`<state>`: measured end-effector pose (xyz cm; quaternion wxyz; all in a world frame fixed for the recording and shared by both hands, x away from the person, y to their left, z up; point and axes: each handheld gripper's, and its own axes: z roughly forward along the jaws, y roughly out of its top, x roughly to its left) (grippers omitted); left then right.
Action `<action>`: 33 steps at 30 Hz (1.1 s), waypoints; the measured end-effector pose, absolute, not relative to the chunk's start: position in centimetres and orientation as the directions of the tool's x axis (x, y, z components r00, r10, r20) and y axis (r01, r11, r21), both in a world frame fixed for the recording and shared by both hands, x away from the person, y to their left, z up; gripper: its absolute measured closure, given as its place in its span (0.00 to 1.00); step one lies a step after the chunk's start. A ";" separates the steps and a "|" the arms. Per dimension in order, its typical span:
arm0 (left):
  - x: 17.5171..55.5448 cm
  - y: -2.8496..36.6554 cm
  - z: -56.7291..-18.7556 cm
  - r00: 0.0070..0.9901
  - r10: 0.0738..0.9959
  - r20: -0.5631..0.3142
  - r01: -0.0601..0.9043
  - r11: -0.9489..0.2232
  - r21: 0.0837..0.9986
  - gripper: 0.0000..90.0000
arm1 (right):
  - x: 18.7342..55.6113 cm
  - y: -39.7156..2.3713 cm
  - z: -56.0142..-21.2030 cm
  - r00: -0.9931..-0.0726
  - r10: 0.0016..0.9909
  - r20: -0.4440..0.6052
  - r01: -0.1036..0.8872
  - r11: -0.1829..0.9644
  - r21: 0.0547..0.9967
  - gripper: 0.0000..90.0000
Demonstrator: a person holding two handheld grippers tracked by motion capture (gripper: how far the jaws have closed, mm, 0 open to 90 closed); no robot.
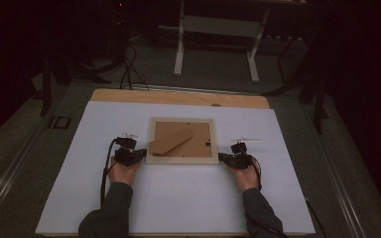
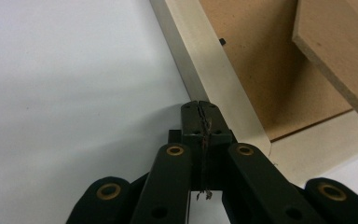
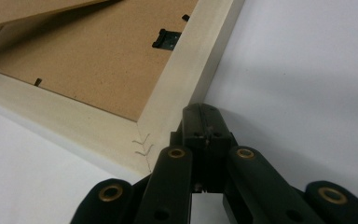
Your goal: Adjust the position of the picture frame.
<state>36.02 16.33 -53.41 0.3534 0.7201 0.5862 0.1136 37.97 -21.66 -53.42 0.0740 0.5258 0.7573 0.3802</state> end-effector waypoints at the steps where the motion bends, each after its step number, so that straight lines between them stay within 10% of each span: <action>1: 36.0 16.2 -53.4 0.279 0.927 -0.249 0.767 -0.059 0.639 1.00 | 37.9 -21.6 -53.4 -0.431 0.854 0.292 0.741 0.150 0.654 1.00; 33: 33.4 16.1 -53.6 0.330 0.910 -0.253 0.752 -0.091 0.653 1.00 | 35.3 -22.8 -53.9 -0.438 0.828 0.350 0.741 0.112 0.662 1.00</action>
